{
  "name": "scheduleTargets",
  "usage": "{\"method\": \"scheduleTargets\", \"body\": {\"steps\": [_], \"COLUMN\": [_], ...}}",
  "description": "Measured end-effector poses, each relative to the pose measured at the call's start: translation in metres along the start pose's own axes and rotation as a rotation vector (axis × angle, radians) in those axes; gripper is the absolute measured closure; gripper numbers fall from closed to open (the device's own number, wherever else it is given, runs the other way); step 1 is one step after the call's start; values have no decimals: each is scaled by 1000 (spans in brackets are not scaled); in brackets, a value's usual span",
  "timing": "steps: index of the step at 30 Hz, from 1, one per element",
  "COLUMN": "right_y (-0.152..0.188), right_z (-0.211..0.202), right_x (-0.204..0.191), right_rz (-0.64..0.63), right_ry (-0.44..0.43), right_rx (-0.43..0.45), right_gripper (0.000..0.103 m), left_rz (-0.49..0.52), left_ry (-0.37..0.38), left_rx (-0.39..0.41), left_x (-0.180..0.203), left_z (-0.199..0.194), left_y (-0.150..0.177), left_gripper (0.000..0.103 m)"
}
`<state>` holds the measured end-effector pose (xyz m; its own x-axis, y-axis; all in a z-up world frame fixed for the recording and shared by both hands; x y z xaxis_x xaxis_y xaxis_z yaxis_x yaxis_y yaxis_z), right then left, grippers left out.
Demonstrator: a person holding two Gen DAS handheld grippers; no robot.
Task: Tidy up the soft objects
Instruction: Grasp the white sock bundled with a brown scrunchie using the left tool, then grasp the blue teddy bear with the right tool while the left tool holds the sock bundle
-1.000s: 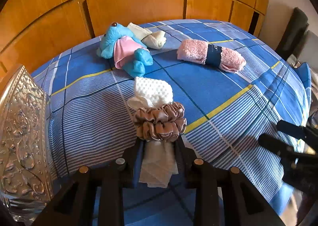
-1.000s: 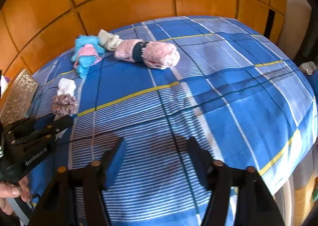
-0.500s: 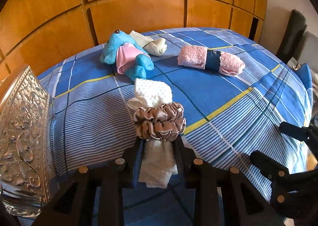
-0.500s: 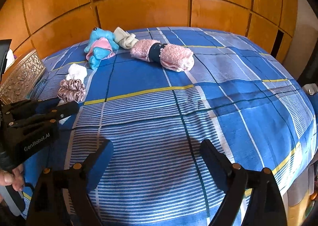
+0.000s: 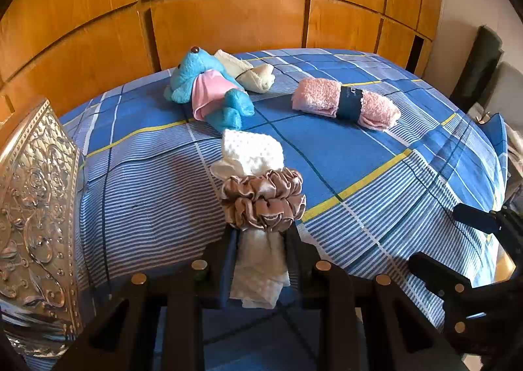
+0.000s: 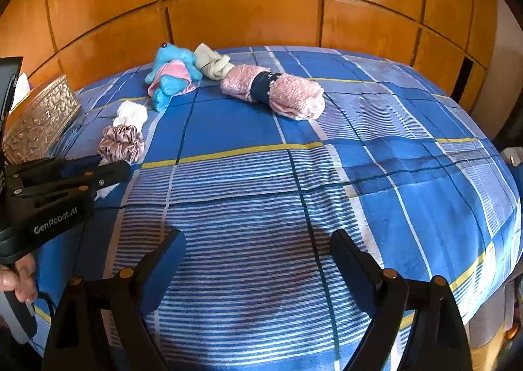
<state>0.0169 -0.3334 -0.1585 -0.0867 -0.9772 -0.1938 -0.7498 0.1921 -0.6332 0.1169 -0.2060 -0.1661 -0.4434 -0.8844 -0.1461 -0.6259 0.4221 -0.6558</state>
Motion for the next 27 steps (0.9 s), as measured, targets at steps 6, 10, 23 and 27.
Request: {"method": "scheduleTargets", "body": {"steps": [6, 10, 23, 27], "right_y": [-21, -69, -173, -178], "right_z": [-8, -8, 105, 145], "right_x": [16, 13, -88, -111], "right_rz": [2, -128, -429, -528], "right_ry": [-57, -40, -194, -168], "right_rx": [-80, -58, -137, -180], "right_gripper": [34, 43, 43, 42], "left_rz": [-12, -2, -89, -116], "left_ry": [19, 13, 90, 107], "left_rx": [-15, 16, 18, 19], "left_x": [-6, -12, -28, -31], "left_z": [-10, -24, -21, -20], "left_y": [3, 9, 21, 22], "left_gripper": [79, 79, 79, 80]}}
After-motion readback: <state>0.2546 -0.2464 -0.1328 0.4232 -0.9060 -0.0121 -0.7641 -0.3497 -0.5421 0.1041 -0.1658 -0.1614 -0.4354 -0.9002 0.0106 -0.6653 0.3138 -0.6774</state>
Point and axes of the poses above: each gripper's, at about its wrist camera, not at the fingertips, and z roughly the way its jaws point, x to its right, y to its underside, the point moved 6 cm from there along z, roughly the way its jaws point, and after that the axes turned 13 degrees about -y, right-handed, at the moved point
